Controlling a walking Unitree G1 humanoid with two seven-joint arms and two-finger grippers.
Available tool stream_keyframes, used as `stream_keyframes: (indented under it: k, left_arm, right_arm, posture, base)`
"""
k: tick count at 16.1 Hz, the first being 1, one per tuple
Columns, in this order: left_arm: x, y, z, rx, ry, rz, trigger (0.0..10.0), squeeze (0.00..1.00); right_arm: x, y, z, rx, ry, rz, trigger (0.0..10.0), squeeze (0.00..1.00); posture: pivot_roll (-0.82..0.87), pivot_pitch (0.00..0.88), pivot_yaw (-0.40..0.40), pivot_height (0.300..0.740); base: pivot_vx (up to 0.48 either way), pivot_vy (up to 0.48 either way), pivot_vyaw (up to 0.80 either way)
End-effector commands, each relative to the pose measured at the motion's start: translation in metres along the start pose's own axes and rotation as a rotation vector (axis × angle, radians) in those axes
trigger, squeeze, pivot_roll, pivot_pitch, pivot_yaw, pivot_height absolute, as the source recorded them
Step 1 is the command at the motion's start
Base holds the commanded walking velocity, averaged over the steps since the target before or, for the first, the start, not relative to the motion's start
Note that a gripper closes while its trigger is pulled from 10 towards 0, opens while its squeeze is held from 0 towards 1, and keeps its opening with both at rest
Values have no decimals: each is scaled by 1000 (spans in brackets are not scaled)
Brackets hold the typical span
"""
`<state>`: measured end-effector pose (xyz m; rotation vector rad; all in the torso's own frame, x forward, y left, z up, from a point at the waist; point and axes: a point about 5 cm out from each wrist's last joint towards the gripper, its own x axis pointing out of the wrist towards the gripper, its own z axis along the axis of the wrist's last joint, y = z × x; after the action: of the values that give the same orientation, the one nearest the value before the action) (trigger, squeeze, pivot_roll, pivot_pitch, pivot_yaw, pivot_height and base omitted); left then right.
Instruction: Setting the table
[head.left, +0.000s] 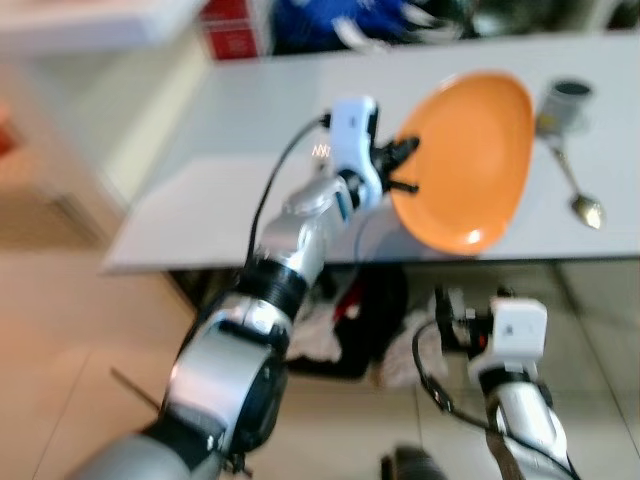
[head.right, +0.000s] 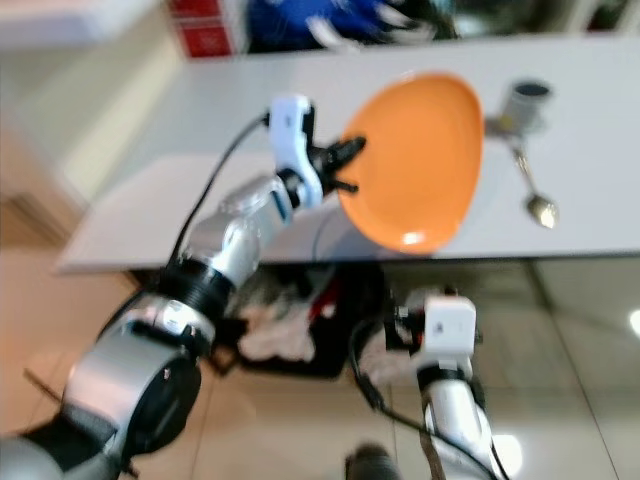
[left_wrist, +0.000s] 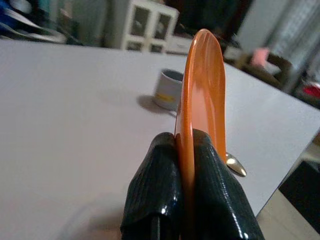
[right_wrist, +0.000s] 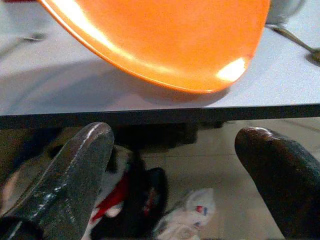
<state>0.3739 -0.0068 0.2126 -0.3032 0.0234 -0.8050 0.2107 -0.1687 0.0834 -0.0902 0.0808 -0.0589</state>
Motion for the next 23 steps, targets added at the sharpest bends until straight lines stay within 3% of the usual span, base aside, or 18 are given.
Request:
stream_keyframes:
  k: [1, 5, 8, 12, 15, 16, 20, 21, 23]
  left_arm:
    - [15, -28, 10, -15, -45, -83, 0, 0]
    - [24, -38, 5, -149, -1, -99, 0, 0]
    - [28, -40, -11, -355, 73, -44, 0, 0]
    - [27, -40, -26, -464, 121, 21, 0, 0]
    - [27, -38, -30, -502, 128, 62, 0, 0]
    - [27, -37, -32, -510, 141, 89, 10000, 0]
    - [26, -34, -37, -525, 147, 176, 10000, 39]
    - [25, -30, -37, -522, 134, 217, 10000, 412]
    - [23, -24, -38, -520, 121, 281, 10000, 400]
  right_arm:
    - [1, -1, 3, -4, -7, -10, 10000, 0]
    - [0, 0, 2, -4, -3, -4, 10000, 0]
    - [0, 1, 2, -6, -1, 0, 10000, 0]
    - [-1, 2, 3, -8, 0, 1, 10000, 0]
    - [-4, 1, 3, -12, 4, 0, 10000, 0]
    - [-5, 0, 3, -14, 7, -1, 10000, 0]
    - [-7, 0, 3, -18, 12, -6, 10000, 0]
    - [-8, -1, 3, -19, 14, -6, 10000, 0]
    - [-9, -1, 3, -20, 17, -7, 10000, 0]
  posture:
    - [-274, 19, 109, 727]
    - [-278, 25, 108, 727]
    - [-290, 33, 110, 727]
    - [-305, 44, 111, 727]
    - [-315, 51, 108, 727]
    - [-317, 54, 108, 727]
    - [-329, 61, 109, 727]
    - [-329, 61, 109, 727]
    - [-334, 66, 106, 727]
  base:
    - [480, 0, 0]
    - [0, 0, 0]
    - [0, 0, 0]
    - [0, 0, 0]
    - [0, 0, 0]
    - [0, 0, 0]
    - [0, 0, 0]
    - [0, 0, 0]
    - [0, 0, 0]
